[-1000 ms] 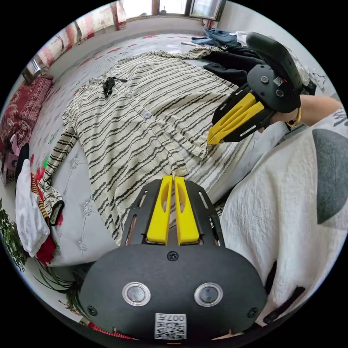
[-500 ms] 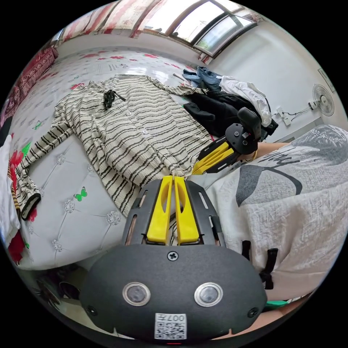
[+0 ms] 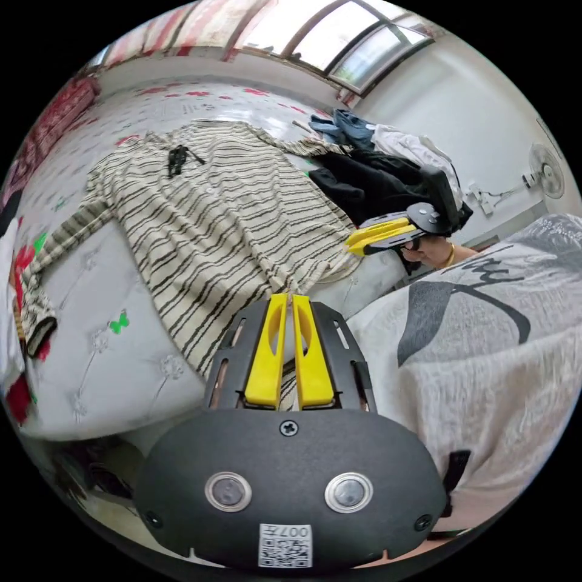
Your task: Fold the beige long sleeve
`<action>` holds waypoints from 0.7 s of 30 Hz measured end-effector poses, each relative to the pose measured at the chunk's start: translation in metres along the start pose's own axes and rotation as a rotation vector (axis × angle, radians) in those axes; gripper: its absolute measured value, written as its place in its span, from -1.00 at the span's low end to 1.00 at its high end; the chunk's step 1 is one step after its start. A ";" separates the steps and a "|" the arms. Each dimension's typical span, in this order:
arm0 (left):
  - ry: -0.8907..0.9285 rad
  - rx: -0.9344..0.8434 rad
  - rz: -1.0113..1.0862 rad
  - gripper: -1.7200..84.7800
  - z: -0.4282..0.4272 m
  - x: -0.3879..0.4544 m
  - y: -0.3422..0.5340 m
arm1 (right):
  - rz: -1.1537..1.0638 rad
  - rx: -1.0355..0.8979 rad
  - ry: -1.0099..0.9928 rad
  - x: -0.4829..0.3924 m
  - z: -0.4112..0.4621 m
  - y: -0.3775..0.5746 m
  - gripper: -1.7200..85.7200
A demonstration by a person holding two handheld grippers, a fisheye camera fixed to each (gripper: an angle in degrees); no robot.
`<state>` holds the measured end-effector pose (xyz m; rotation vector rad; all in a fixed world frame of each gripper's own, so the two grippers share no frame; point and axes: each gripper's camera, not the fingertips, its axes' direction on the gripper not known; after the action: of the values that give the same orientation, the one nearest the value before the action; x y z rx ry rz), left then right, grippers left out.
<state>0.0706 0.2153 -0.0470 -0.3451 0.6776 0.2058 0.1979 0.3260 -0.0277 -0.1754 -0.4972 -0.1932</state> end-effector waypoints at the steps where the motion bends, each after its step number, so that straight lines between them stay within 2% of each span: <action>1: -0.020 0.035 -0.092 -0.92 -0.015 -0.018 0.015 | 0.066 0.019 0.016 0.015 -0.008 0.007 -0.84; 3: -0.062 0.063 -0.230 -0.88 -0.032 -0.045 0.036 | 0.303 0.058 0.029 0.072 -0.031 0.034 -0.82; 6: -0.108 0.024 -0.373 -0.82 -0.038 -0.078 0.060 | 0.436 0.035 -0.016 0.111 -0.032 0.053 -0.78; 12: -0.100 -0.142 -0.318 -0.71 0.015 -0.067 0.032 | 0.466 -0.128 -0.013 0.128 0.005 0.049 -0.79; 13: -0.163 -0.198 -0.312 -0.71 0.030 -0.060 0.023 | 0.465 -0.120 0.039 0.127 0.002 0.049 -0.81; 14: -0.321 -0.242 -0.309 -0.81 0.035 -0.051 0.016 | 0.425 -0.154 0.059 0.126 0.001 0.048 -0.87; 16: -0.405 -0.294 -0.237 -0.92 0.040 -0.040 0.009 | 0.403 -0.180 0.023 0.129 -0.007 0.049 -0.92; 18: -0.343 -0.289 -0.207 -0.96 0.035 -0.041 0.010 | 0.376 -0.124 0.003 0.132 -0.038 0.062 -0.95; 21: -0.230 -0.188 -0.336 -0.98 -0.008 -0.068 0.028 | 0.401 -0.001 -0.090 0.148 -0.092 0.094 -0.96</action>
<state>0.0056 0.2330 -0.0163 -0.5996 0.3663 -0.0124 0.3887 0.3759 -0.0465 -0.2816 -0.5407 0.2070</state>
